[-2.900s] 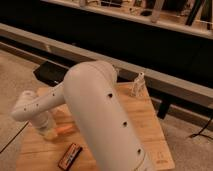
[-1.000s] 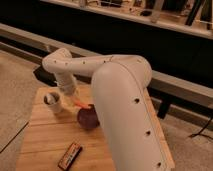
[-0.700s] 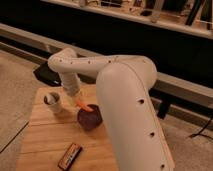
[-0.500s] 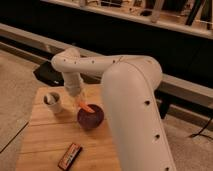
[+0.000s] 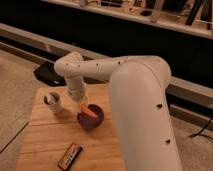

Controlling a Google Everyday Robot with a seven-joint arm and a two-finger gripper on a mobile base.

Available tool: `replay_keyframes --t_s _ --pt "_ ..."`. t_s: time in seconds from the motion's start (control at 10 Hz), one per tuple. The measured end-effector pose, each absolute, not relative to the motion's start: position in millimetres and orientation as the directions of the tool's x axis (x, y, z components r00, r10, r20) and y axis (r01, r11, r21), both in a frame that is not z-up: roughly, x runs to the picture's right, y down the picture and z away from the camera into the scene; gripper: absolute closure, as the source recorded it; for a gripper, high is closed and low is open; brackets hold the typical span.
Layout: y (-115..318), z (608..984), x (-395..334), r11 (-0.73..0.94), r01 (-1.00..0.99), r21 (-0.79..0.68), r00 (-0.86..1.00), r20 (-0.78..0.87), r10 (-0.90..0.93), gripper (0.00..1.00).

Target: Place the pepper in the ceramic bowl

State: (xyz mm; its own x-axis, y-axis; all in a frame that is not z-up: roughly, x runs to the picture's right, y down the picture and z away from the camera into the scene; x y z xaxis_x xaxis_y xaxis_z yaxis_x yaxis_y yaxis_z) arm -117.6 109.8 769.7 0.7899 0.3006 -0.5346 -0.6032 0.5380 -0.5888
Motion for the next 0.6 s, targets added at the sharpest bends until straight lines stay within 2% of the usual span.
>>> replay_keyframes --t_s 0.6 --pt "121 784 -102 0.545 -0.613 -0.572 0.771 -0.582 0.257 0.99"
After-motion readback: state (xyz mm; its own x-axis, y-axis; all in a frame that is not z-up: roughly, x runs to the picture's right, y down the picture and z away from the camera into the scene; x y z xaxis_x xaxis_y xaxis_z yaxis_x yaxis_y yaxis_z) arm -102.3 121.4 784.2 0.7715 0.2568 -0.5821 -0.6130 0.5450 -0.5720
